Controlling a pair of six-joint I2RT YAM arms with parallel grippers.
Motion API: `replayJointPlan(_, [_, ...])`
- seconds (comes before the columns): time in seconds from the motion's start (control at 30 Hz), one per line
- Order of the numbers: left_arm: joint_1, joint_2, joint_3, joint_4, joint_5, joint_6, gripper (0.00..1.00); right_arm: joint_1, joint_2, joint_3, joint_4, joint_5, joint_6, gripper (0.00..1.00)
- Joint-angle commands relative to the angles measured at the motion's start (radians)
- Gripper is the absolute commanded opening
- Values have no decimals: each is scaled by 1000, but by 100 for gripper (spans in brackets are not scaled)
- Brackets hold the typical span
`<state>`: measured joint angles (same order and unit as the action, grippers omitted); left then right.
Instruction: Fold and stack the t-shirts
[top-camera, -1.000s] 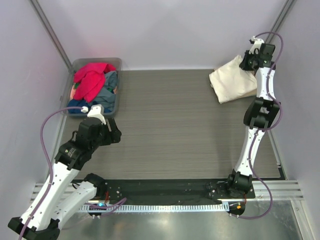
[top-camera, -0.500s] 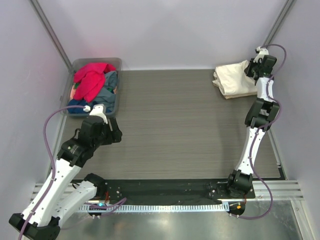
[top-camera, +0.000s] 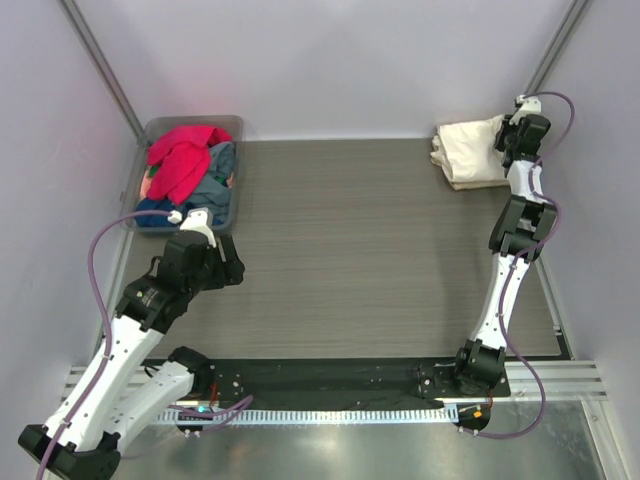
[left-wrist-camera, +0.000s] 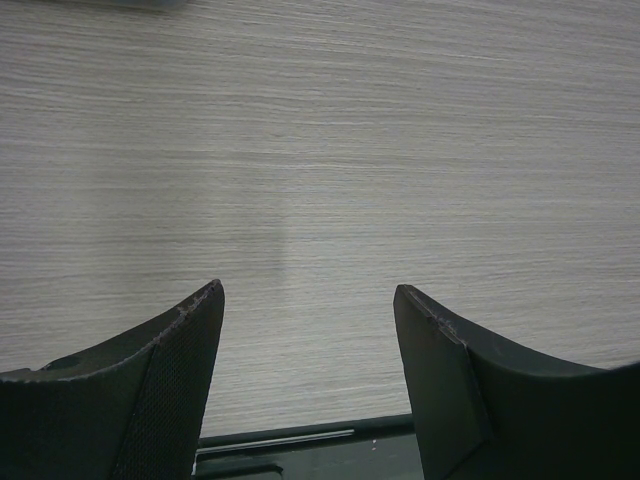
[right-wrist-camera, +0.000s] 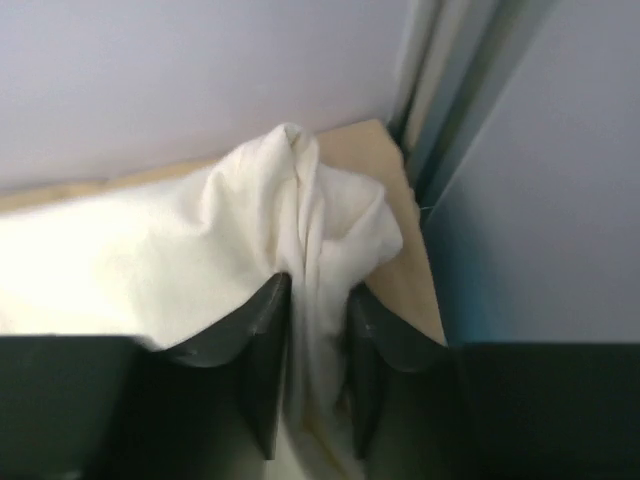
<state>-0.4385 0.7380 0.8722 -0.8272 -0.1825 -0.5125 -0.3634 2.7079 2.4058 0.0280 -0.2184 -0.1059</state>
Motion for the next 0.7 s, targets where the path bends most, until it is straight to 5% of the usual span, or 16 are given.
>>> replayJointPlan(0.0, [0, -2, 1, 28, 3, 14, 70, -14, -11, -16, 168, 175, 15, 37])
replayJointPlan(0.07, [0, -9, -1, 30, 5, 16, 70, -14, -26, -57, 177, 250, 21, 79])
replayJointPlan(0.13, [0, -17, -1, 31, 8, 16, 70, -19, -51, -68, 178, 359, 40, 89])
replayJointPlan(0.67, [-2, -81, -1, 36, 18, 19, 70, -34, -617, -328, 158, 653, 325, 94])
